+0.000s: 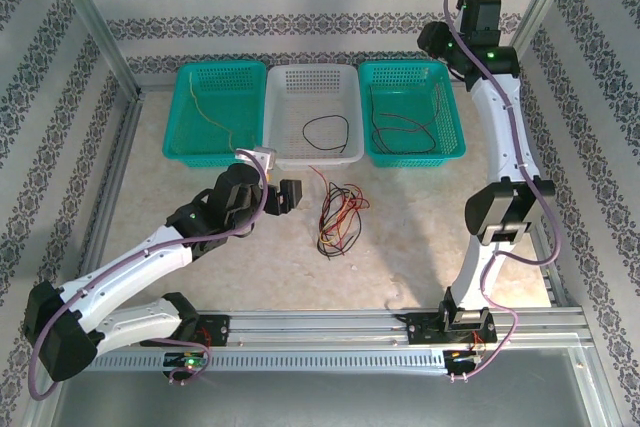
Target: Untangle the cables
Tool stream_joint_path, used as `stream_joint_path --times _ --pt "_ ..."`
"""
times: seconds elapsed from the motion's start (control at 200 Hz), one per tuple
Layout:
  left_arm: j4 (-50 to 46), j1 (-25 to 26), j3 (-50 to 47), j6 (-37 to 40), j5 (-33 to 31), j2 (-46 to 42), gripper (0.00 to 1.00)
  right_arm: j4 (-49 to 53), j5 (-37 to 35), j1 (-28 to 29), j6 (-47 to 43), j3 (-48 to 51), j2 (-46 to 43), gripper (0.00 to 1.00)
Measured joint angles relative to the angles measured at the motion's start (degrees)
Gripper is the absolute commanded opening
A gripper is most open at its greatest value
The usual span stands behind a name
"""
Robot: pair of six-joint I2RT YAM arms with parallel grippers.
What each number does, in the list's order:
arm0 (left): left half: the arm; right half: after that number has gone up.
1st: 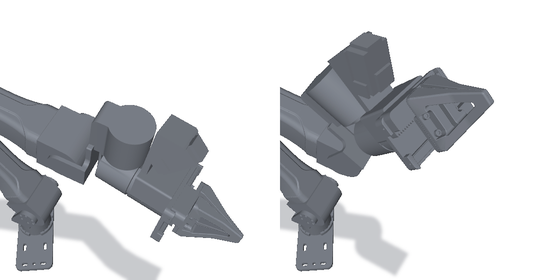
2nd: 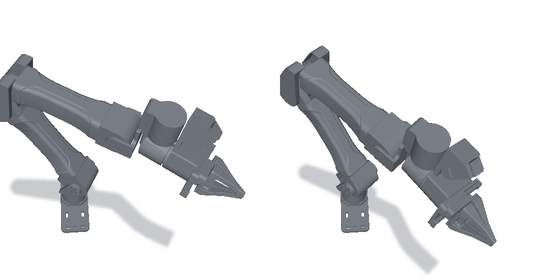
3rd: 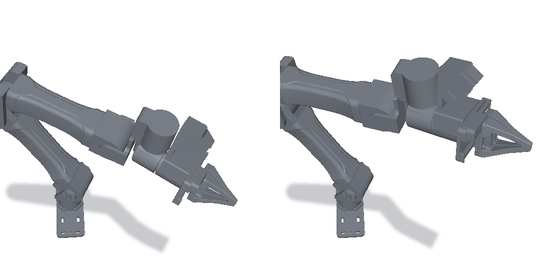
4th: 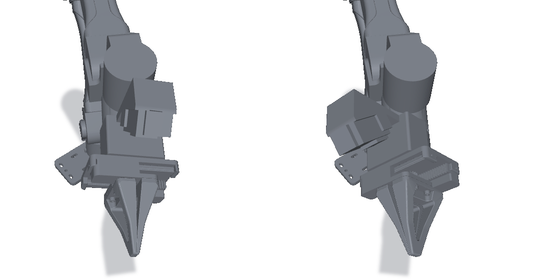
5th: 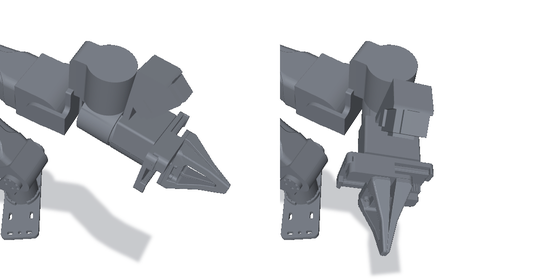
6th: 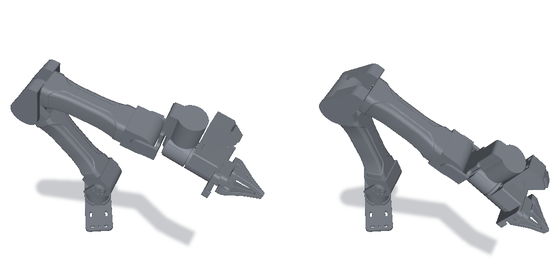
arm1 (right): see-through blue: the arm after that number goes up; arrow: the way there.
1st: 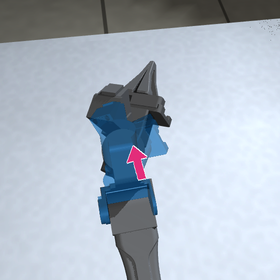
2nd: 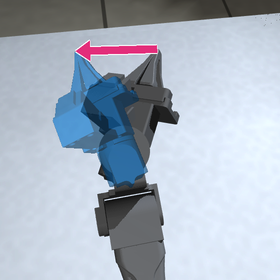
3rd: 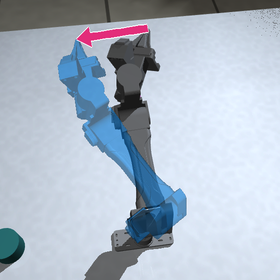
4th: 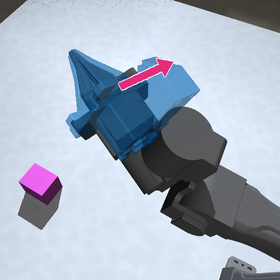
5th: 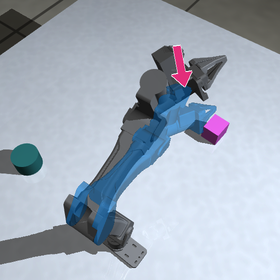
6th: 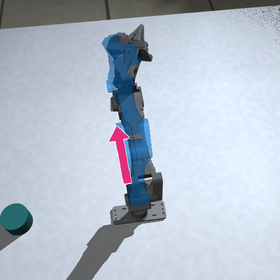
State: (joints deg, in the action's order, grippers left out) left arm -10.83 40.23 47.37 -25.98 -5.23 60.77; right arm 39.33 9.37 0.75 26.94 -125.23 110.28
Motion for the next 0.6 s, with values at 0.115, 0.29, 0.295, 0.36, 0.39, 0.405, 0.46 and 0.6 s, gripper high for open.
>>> stream_joint_path --times 0.115,0.29,0.295,0.36,0.39,0.405,0.46,0.6 --pt "-0.24 -0.26 0.00 -0.28 0.00 -0.09 0.79 0.33 0.46 0.52 -0.35 4.31 -2.99 0.43" --pt "-0.83 -0.68 0.02 -0.87 0.33 -0.07 0.80 -2.29 0.59 4.90 -0.22 25.31 -18.91 0.47" --pt "-0.81 -0.74 0.02 -0.92 0.37 -0.07 0.80 -2.43 0.59 5.07 -0.22 25.79 -19.28 0.47" --pt "-0.81 -1.01 0.02 -1.42 0.90 -0.07 0.80 -4.00 0.55 8.87 -0.11 34.93 -26.60 0.49" --pt "-0.81 -1.14 0.02 -1.62 1.07 -0.02 0.80 -4.70 0.52 11.04 -0.07 38.86 -29.62 0.49" --pt "-0.81 -1.20 0.02 -1.70 1.16 0.00 0.79 -5.11 0.37 12.13 -0.11 40.63 -30.84 0.49" --pt "-0.83 -1.38 0.02 -2.34 1.53 0.22 0.79 -6.25 -0.17 16.13 0.09 46.47 -34.51 0.49" --pt "-1.05 -2.16 0.02 -3.67 1.99 0.57 0.78 -8.50 -3.23 27.50 1.46 59.87 -37.68 0.49"
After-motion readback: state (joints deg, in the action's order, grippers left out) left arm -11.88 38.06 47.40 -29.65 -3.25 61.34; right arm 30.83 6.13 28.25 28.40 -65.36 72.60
